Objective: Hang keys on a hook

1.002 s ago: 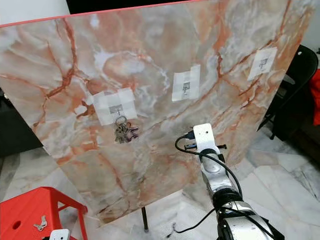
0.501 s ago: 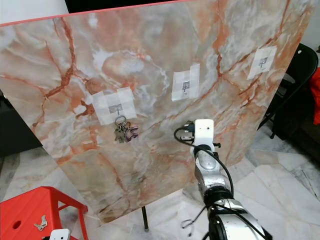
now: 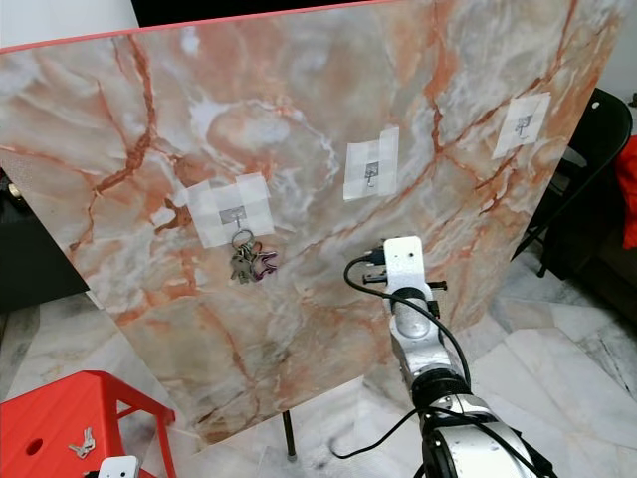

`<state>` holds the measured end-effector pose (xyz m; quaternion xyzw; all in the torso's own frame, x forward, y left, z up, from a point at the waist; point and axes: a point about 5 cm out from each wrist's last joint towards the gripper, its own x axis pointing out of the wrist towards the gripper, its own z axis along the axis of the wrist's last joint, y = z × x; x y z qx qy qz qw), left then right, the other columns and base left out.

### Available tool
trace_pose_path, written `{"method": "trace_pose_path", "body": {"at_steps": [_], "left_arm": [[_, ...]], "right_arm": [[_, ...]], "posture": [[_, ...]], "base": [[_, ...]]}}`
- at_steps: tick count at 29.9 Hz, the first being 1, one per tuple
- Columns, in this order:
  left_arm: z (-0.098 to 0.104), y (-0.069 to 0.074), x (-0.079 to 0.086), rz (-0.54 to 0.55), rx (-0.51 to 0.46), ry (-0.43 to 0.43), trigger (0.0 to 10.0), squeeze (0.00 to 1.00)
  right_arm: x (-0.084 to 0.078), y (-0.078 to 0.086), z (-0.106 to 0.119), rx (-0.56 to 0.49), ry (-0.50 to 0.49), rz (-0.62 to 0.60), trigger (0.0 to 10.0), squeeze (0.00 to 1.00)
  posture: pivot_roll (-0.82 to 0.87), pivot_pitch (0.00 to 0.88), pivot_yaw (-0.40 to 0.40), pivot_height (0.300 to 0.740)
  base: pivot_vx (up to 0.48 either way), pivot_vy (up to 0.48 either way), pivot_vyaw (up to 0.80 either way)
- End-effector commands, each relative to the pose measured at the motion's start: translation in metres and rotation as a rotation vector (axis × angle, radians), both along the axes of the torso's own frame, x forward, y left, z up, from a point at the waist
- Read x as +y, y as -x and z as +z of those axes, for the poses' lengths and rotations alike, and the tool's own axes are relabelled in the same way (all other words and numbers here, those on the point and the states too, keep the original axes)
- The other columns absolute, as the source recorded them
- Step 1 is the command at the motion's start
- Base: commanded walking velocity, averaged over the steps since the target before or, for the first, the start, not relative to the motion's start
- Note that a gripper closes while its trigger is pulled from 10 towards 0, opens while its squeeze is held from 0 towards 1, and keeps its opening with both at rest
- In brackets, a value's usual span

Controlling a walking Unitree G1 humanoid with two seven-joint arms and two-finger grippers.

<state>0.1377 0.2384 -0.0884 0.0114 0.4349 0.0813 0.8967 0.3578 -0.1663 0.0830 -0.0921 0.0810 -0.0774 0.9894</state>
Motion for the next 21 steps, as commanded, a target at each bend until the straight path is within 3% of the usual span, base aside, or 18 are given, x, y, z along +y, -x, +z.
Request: {"method": "trace_pose_path", "body": {"at_steps": [1,6,9,11,12,13,14,21], "left_arm": [[-0.002,0.005,0.0,-0.007,0.031,-0.001,10.0,0.0],[-0.002,0.005,0.0,-0.01,0.032,0.0,10.0,0.0],[-0.002,0.005,0.0,-0.012,0.033,0.0,10.0,0.0],[-0.002,0.005,0.001,-0.014,0.034,0.0,10.0,0.0],[-0.002,0.005,0.001,-0.014,0.034,0.0,10.0,0.0],[-0.002,0.005,0.001,-0.015,0.035,0.0,10.0,0.0],[-0.002,0.005,0.001,-0.016,0.035,-0.001,10.0,0.0],[-0.002,0.005,0.001,-0.015,0.038,0.0,10.0,0.0]], "right_arm": [[-0.014,-0.001,0.005,-0.033,-0.079,-0.106,10.0,0.0],[-0.039,0.006,0.001,-0.049,-0.199,-0.316,10.0,0.0],[-0.041,0.007,0.001,-0.061,-0.255,-0.322,10.0,0.0],[-0.028,0.004,-0.004,-0.02,-0.363,-0.228,10.0,0.0],[-0.028,0.004,-0.004,-0.02,-0.363,-0.228,10.0,0.0],[-0.014,0.002,-0.009,0.018,-0.508,-0.166,10.0,0.0],[-0.008,0.002,-0.011,0.039,-0.555,-0.131,10.0,0.0],[0.014,0.007,-0.026,0.138,-0.703,-0.076,10.0,0.0]], "posture": [[0.05,0.0,-0.023,0.728],[0.05,0.0,-0.023,0.728],[0.05,0.0,-0.019,0.728],[0.04,0.0,-0.018,0.728],[0.04,0.0,-0.018,0.728],[0.05,0.0,-0.018,0.728],[0.05,0.0,-0.019,0.728],[0.06,0.0,-0.018,0.728]], "base": [[0.0,0.0,0.0],[0.0,0.0,0.0],[0.0,0.0,0.0],[0.0,0.0,0.0],[0.0,0.0,0.0],[0.0,0.0,0.0],[0.0,0.0,0.0],[0.0,0.0,0.0]]}}
